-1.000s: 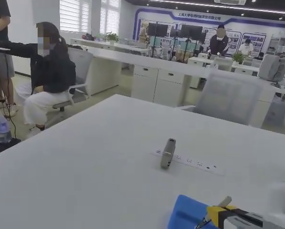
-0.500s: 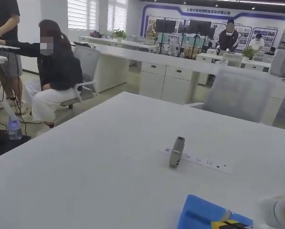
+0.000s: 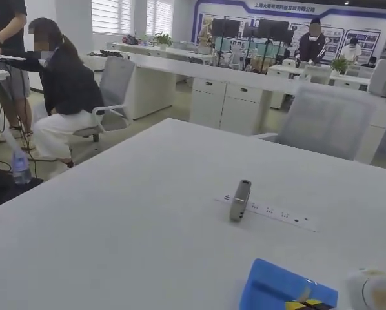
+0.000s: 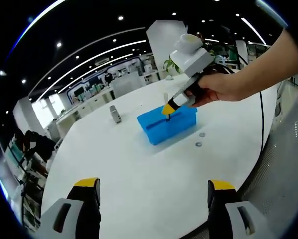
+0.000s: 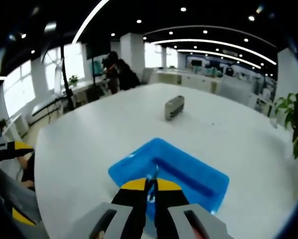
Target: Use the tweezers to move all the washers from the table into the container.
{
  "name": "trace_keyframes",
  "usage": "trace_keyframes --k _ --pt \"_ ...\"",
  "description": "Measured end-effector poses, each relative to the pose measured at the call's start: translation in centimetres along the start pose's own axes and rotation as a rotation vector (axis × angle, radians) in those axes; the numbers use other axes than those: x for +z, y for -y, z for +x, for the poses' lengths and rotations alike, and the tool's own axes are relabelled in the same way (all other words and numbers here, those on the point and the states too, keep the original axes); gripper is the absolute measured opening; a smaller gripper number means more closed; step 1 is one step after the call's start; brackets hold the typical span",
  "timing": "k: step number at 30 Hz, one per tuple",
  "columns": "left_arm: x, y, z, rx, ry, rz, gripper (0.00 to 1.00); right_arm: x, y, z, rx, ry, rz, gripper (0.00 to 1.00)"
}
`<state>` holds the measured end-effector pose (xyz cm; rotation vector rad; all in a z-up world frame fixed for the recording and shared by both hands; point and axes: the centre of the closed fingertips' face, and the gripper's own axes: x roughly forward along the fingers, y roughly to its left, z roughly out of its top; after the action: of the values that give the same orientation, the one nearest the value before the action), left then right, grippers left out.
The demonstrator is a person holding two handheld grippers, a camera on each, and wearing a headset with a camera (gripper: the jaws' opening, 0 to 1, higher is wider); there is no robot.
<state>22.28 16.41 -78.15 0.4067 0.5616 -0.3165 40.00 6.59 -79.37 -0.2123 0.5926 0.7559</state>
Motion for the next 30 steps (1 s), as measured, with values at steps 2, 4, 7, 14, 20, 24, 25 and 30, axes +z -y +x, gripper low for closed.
trace_keyframes --k 2,4,7,14,20,24,25,30 --pt "0.0 0.0 0.0 0.001 0.001 0.000 0.91 0.0 0.1 0.0 0.001 -0.007 0.026 0.01" --pt "0.0 0.0 0.0 0.001 0.001 -0.002 0.91 0.1 0.2 -0.1 0.008 -0.016 0.041 0.01" --pt "0.0 0.0 -0.1 0.003 0.003 -0.001 0.91 0.0 0.2 -0.2 0.002 -0.022 0.038 0.02" --pt "0.1 0.0 -0.1 0.002 0.010 -0.001 0.91 2.3 -0.3 -2.4 -0.006 0.046 -0.001 0.02" --pt "0.4 -0.1 -0.2 0.006 0.025 0.000 0.91 3.8 -0.6 -5.0 0.002 0.118 0.032 0.02" --pt "0.8 -0.4 -0.4 0.014 0.050 -0.015 0.91 3.7 -1.2 -6.9 0.011 0.138 0.044 0.02" --pt "0.8 -0.4 -0.4 0.014 0.051 -0.017 0.91 3.5 -1.5 -7.4 0.015 0.139 0.045 0.02" --pt "0.8 -0.4 -0.4 0.013 0.051 -0.015 0.91 1.2 -3.0 -8.3 0.030 0.108 0.028 0.02"
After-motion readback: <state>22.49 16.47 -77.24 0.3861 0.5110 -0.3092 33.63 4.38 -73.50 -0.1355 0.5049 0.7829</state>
